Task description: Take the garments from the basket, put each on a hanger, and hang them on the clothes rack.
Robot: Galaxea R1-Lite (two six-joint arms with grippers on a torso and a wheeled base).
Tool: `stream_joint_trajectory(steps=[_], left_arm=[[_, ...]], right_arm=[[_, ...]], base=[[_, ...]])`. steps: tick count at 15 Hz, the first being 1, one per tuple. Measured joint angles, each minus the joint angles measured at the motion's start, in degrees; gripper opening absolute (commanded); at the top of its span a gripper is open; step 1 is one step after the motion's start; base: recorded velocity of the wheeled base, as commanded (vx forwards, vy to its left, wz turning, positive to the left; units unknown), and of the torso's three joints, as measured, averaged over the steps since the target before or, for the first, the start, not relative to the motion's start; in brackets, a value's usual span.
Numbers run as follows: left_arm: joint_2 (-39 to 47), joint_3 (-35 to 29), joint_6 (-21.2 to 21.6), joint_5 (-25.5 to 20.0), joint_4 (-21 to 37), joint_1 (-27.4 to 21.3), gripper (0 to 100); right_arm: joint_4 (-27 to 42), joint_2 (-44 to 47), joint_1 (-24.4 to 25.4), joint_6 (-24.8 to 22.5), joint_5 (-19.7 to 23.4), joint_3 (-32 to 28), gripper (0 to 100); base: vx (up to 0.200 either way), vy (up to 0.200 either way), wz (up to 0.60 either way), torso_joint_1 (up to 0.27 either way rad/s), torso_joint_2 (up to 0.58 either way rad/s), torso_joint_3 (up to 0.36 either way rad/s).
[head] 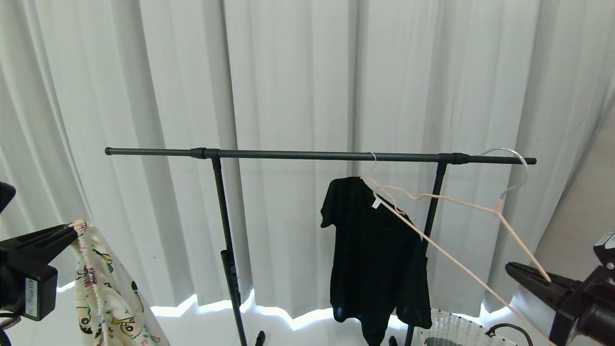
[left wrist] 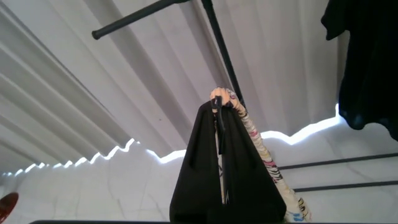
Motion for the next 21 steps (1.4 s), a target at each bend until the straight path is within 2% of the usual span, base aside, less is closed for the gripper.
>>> stream_joint_trajectory(steps=[2, 5, 7, 9, 11, 12, 15, 18, 21], left_arm=[[2.65, -0.40, -2.08, -0.02, 0.02, -0.67, 0], [8.13, -0.95, -9.83, 0.20, 0.35, -4.00, 0], [11.65, -1.37, -12.20, 0.26, 0.51, -6.01, 0], [16.09, -3.46, -16.86, 0.26, 0.49, -7.25, 0], [21.25, -8.07, -26.15, 1.05, 0.40, -8.44, 0], [23.17, -9.58, -27.66, 1.40, 0.46, -8.91, 0], [27.15, -11.22, -29.29, 2.85, 0.46, -9.26, 0], [31.32, -13.41, -30.70, 10.46, 0.13, -9.18, 0], [33.74, -15.98, -31.40, 11.06, 0.05, -9.20, 0]], right_arm=[[0.01, 1.21, 9.31, 0.24, -0.07, -0.52, 0], [0.01, 4.88, 21.44, 1.87, -0.18, -2.22, 0], [0.00, 8.37, 27.23, 5.33, -1.44, -4.58, 0], [0.01, 12.57, 33.33, 9.70, -5.25, -8.08, 0], [0.04, 16.51, 35.78, 11.68, -6.69, -12.30, 0], [-0.05, 18.15, 36.33, 12.80, -6.81, -14.45, 0], [-0.05, 21.58, 36.85, 13.90, -6.91, -18.15, 0], [0.01, 22.30, 36.96, 14.01, -6.91, -18.47, 0], [0.01, 22.46, 37.00, 14.01, -6.81, -18.72, 0]], base=[[0.000, 0.000, 0.00, 0.000, 0.00, 0.000], [0.000, 0.000, 0.00, 0.000, 0.00, 0.000], [0.000, 0.000, 0.00, 0.000, 0.00, 0.000], [0.000, 0.000, 0.00, 0.000, 0.00, 0.000], [0.000, 0.000, 0.00, 0.000, 0.00, 0.000], [0.000, 0.000, 0.00, 0.000, 0.00, 0.000], [0.000, 0.000, 0.00, 0.000, 0.00, 0.000], [0.000, 0.000, 0.00, 0.000, 0.00, 0.000], [0.000, 0.000, 0.00, 0.000, 0.00, 0.000]])
